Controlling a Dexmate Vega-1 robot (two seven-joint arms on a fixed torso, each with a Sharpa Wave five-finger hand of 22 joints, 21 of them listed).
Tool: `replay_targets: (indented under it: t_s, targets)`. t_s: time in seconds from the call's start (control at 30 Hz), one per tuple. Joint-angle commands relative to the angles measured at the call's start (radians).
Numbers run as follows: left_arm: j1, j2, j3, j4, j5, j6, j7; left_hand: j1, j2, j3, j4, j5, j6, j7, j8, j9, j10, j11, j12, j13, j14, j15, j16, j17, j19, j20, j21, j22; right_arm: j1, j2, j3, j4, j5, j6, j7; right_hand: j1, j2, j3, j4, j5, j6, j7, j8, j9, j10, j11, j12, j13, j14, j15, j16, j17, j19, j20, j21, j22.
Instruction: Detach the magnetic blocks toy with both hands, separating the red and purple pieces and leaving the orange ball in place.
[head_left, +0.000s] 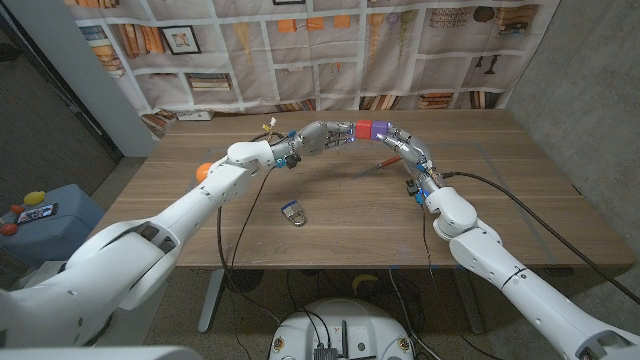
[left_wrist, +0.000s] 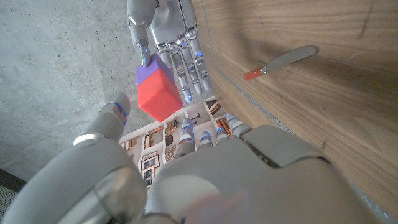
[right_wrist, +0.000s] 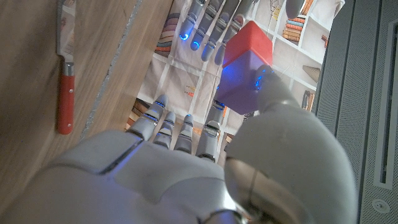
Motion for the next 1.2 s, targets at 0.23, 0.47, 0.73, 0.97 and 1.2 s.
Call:
replay_targets:
  t_s: [0.23, 0.47, 0.73, 0.97, 1.2]
  targets:
    - [-0.050, -0.061, 0.022, 0.096, 0.042, -0.039, -0.005, 0.053, 0.017, 0.014, 0.002, 0.016, 0.024, 0.022, 0.016, 0.006, 0.020, 0.007, 0.015, 0.005, -0.027, 0.005, 0.011, 0.002, 0.025, 0.010, 0.014, 0.004, 0.022, 0.016, -0.006, 0.025, -0.019, 0.005, -0.014, 0.065, 0.083, -0.010, -0.002, 0.009, 0.102, -0.101, 0.078, 0.000, -0.001, -0.001, -0.003, 0.002, -0.007, 0.001, -0.001, 0.005, -0.003, -0.002, -0.001, 0.006]
    - [-0.048, -0.073, 0.022, 0.107, 0.051, -0.047, 0.016, 0.080, 0.024, 0.021, 0.001, 0.020, 0.059, 0.025, 0.028, 0.008, 0.046, 0.002, 0.023, 0.005, -0.003, 0.005, 0.016, 0.002, 0.046, 0.007, 0.018, 0.004, 0.032, 0.021, -0.008, 0.035, -0.021, 0.001, -0.015, 0.066, 0.085, -0.013, -0.002, 0.011, 0.099, -0.102, 0.078, -0.002, 0.001, -0.003, -0.002, 0.002, -0.005, 0.001, 0.000, 0.005, -0.002, -0.004, 0.000, 0.006]
    - [-0.048, -0.088, 0.021, 0.122, 0.057, -0.056, 0.040, 0.117, 0.033, 0.028, 0.000, 0.023, 0.118, 0.026, 0.047, 0.010, 0.083, -0.001, 0.031, 0.004, 0.026, 0.001, 0.017, 0.002, 0.069, 0.004, 0.020, 0.005, 0.040, 0.023, -0.011, 0.043, -0.022, -0.002, -0.013, 0.067, 0.086, -0.018, -0.003, 0.015, 0.107, -0.101, 0.081, -0.005, 0.003, -0.001, -0.002, 0.002, -0.002, 0.002, 0.001, 0.006, 0.001, -0.002, 0.001, 0.006]
    - [-0.045, -0.099, 0.019, 0.128, 0.067, -0.070, 0.073, 0.146, 0.034, 0.028, -0.001, 0.023, 0.164, 0.028, 0.060, 0.012, 0.119, -0.002, 0.038, 0.004, 0.055, -0.011, 0.018, 0.001, 0.096, 0.003, 0.023, 0.005, 0.041, 0.020, -0.012, 0.039, -0.028, -0.008, -0.020, 0.068, 0.084, -0.022, -0.005, 0.017, 0.111, -0.102, 0.083, -0.007, 0.005, -0.001, -0.001, 0.002, -0.001, 0.002, 0.001, 0.007, 0.002, -0.001, 0.002, 0.006]
    - [-0.047, -0.114, 0.019, 0.142, 0.071, -0.085, 0.089, 0.170, 0.032, 0.025, 0.000, 0.021, 0.218, 0.023, 0.077, 0.013, 0.150, -0.019, 0.042, 0.004, 0.082, -0.025, 0.019, 0.001, 0.119, 0.000, 0.025, 0.005, 0.042, 0.020, -0.015, 0.038, -0.030, -0.012, -0.021, 0.069, 0.085, -0.024, -0.005, 0.019, 0.111, -0.101, 0.083, -0.008, 0.005, 0.000, -0.002, 0.002, 0.000, 0.004, 0.001, 0.007, 0.001, -0.001, 0.001, 0.006]
